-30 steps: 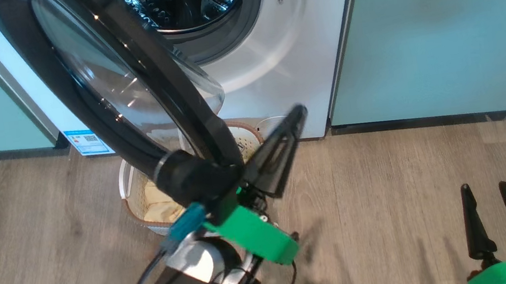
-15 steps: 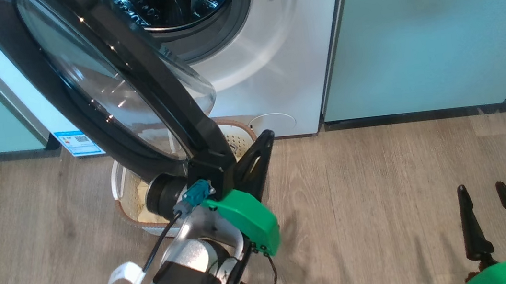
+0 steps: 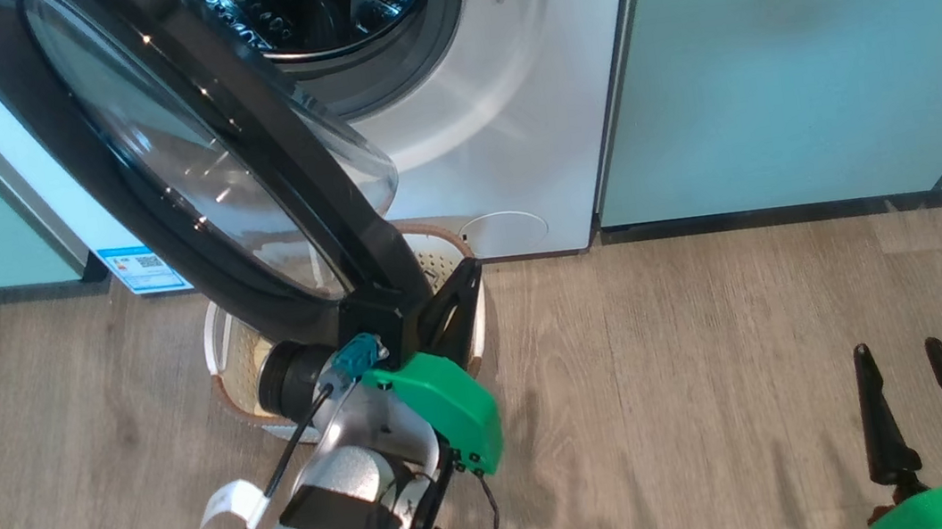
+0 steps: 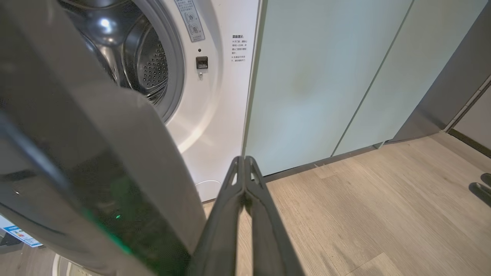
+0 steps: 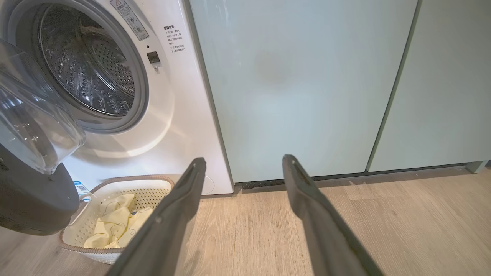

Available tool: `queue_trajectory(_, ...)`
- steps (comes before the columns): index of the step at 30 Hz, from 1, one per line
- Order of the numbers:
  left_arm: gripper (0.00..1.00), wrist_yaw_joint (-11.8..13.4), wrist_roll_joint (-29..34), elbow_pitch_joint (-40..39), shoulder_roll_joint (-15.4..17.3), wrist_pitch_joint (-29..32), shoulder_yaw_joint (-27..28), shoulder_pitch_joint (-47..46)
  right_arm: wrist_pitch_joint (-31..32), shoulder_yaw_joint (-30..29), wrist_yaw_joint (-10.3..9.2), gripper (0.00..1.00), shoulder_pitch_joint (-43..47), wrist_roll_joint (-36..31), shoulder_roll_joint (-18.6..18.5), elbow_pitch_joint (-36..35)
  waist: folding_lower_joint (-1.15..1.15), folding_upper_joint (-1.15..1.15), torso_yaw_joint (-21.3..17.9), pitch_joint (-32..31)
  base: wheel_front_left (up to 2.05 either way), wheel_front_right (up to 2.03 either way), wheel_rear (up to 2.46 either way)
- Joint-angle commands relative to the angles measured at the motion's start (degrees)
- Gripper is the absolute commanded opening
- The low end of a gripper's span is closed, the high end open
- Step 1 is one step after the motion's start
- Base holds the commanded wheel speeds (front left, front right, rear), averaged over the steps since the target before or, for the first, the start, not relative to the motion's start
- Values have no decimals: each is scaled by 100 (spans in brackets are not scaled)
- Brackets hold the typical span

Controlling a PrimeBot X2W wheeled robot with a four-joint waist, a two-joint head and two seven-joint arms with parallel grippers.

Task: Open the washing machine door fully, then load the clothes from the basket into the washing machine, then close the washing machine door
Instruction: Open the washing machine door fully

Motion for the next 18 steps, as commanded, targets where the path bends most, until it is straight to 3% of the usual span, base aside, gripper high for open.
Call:
queue_trajectory(1,0,49,-12,-172,72,-52,233,-277,-38,82,-16,100,-107,-10,-35,-174,0,0,10,6,0,0,0)
queue_trajectory(18,0,318,-25,-306,171,-228,375,-6,-38,94,-16,100,-140,19,-35,-198,0,0,66,65,0,0,0)
